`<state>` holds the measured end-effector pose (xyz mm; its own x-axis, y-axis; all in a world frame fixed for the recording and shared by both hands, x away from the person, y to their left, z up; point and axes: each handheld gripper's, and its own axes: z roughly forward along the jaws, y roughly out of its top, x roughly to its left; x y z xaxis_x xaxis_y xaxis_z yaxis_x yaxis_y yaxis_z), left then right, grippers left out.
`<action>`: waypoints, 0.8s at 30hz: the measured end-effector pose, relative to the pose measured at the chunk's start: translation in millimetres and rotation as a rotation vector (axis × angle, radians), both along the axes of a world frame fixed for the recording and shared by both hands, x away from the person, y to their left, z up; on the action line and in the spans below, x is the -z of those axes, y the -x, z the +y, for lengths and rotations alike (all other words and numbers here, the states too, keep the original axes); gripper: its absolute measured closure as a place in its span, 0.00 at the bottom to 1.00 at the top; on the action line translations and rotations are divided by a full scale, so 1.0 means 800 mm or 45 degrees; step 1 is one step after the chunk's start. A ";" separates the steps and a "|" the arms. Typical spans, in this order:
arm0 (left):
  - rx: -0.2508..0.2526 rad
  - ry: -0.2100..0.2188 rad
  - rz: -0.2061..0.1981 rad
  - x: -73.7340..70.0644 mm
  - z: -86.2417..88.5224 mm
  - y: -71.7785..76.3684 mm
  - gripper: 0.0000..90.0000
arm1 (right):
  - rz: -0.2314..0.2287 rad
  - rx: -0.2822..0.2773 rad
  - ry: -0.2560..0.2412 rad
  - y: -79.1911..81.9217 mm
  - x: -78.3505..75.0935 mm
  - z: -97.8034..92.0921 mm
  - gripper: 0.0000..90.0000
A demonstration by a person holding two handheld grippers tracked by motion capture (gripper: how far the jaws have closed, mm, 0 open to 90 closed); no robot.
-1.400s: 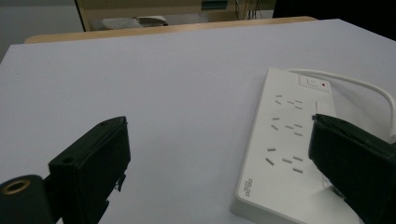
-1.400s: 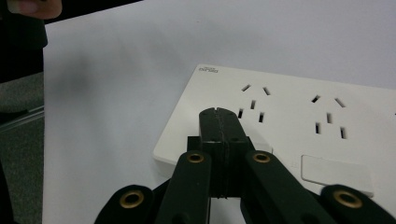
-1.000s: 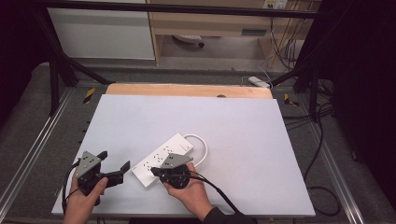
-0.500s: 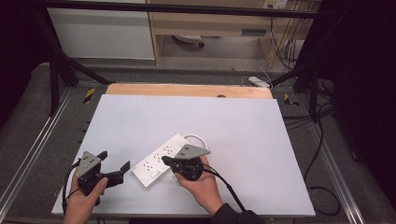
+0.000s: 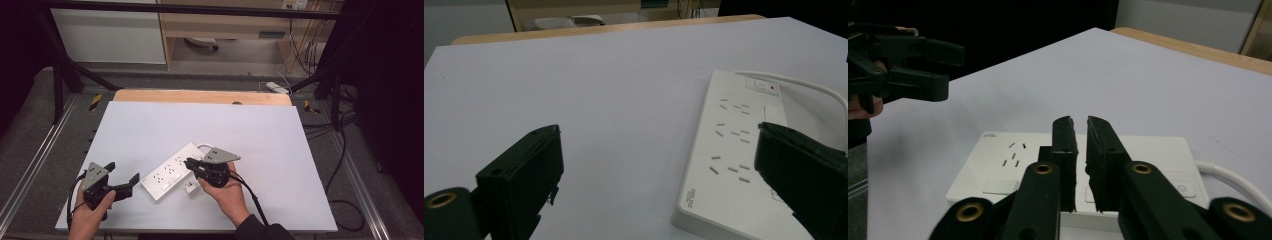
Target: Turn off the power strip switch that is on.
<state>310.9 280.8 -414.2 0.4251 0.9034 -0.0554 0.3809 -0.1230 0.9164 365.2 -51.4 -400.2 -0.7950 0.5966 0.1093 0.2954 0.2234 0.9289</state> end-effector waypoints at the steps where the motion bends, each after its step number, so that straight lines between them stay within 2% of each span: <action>1: 0.000 0.000 0.001 0.000 0.000 0.000 0.06 | 0.004 0.006 -0.002 -0.001 -0.001 -0.002 0.87; 11: 0.000 -0.004 0.006 0.000 0.000 0.000 0.06 | 0.010 0.079 -0.026 -0.010 -0.010 -0.028 0.67; 17: -0.003 0.000 0.008 0.001 -0.001 0.000 0.06 | 0.013 0.142 -0.026 -0.016 -0.016 -0.046 0.45; 21: -0.003 0.000 0.010 0.001 0.000 0.000 0.06 | -0.002 0.201 -0.023 -0.021 -0.020 -0.061 0.27; 24: -0.003 0.000 0.010 0.001 0.000 0.000 0.06 | -0.021 0.252 -0.023 -0.023 -0.025 -0.075 0.19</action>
<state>310.7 280.6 -415.0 0.4226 0.9044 -0.0586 0.3883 -0.1223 0.9134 383.8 -111.4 -380.2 -0.6645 0.7393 0.1093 0.3164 0.1457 0.9374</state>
